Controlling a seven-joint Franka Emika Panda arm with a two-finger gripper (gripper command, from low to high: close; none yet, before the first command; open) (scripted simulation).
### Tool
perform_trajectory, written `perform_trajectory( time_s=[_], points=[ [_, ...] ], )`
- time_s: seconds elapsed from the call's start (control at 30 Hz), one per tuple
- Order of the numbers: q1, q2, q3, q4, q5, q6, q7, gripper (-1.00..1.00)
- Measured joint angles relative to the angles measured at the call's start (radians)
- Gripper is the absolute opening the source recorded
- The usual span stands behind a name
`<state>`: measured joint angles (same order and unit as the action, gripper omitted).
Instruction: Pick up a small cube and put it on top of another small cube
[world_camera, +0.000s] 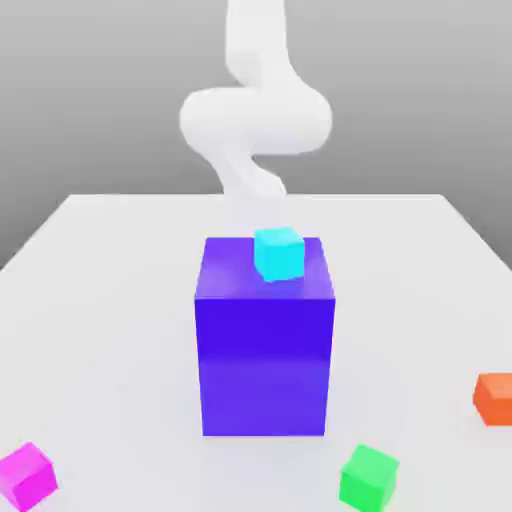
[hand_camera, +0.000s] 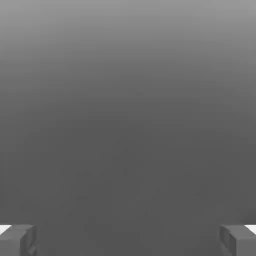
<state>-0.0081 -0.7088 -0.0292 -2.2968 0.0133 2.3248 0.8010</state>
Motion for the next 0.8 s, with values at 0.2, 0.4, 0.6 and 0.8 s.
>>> perform_trajectory(
  time_s=[0.2,0.4,0.6,0.8],
  points=[
    [-0.021,0.223,-0.073,0.008,0.038,0.061,-0.001,0.00],
    [-0.048,0.440,-0.141,0.016,0.085,0.120,-0.011,0.00],
    [-0.090,0.659,-0.200,0.024,0.140,0.178,-0.025,0.00],
    [-0.154,0.876,-0.226,0.031,0.187,0.237,-0.033,0.00]
  ],
)
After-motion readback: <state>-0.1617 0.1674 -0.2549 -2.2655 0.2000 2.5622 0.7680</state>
